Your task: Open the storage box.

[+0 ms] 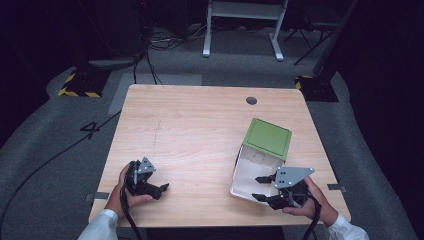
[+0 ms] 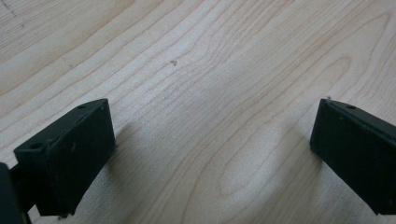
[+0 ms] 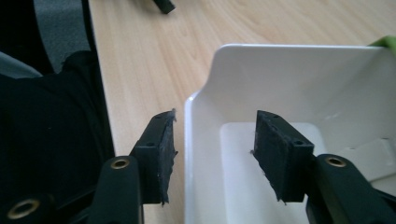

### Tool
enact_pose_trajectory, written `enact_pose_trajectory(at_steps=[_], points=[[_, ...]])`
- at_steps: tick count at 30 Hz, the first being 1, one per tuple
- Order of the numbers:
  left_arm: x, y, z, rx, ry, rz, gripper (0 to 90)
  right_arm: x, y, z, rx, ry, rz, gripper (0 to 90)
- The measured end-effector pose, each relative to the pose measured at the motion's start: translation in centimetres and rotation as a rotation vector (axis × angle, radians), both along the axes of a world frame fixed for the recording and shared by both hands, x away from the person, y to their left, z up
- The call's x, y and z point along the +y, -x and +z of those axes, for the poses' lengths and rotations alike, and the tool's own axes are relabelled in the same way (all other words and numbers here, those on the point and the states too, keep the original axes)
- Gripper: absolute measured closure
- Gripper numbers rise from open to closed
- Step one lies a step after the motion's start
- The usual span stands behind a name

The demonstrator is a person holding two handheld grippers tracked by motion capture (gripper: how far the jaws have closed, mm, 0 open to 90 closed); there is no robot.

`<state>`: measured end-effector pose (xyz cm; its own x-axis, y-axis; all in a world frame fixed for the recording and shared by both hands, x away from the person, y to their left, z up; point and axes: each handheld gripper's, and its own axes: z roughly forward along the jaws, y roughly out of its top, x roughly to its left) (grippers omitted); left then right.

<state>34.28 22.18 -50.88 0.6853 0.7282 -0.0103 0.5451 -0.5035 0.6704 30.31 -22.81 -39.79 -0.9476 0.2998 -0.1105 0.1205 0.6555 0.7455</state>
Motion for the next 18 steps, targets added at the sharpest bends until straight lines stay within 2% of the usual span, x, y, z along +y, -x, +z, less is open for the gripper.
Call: enact_pose_trajectory(at_steps=[5, 8, 11, 18], points=[[0.0, 0.0, 0.0, 0.000, 0.000, 0.000, 0.3, -1.5, -0.3, 1.0, -0.040, -0.020, -0.038, 42.9], [0.0, 0.0, 0.0, 0.000, 0.000, 0.000, 0.2, -2.8, -0.6, 1.5, -0.071, -0.030, -0.086, 39.6], [0.0, 0.0, 0.0, 0.000, 0.000, 0.000, 0.2, -3.4, -0.8, 1.7, -0.078, -0.035, -0.107, 38.0], [0.0, 0.0, 0.0, 0.000, 0.000, 0.000, 0.2, -5.6, -1.0, 1.5, -0.114, -0.035, -0.197, 27.6]])
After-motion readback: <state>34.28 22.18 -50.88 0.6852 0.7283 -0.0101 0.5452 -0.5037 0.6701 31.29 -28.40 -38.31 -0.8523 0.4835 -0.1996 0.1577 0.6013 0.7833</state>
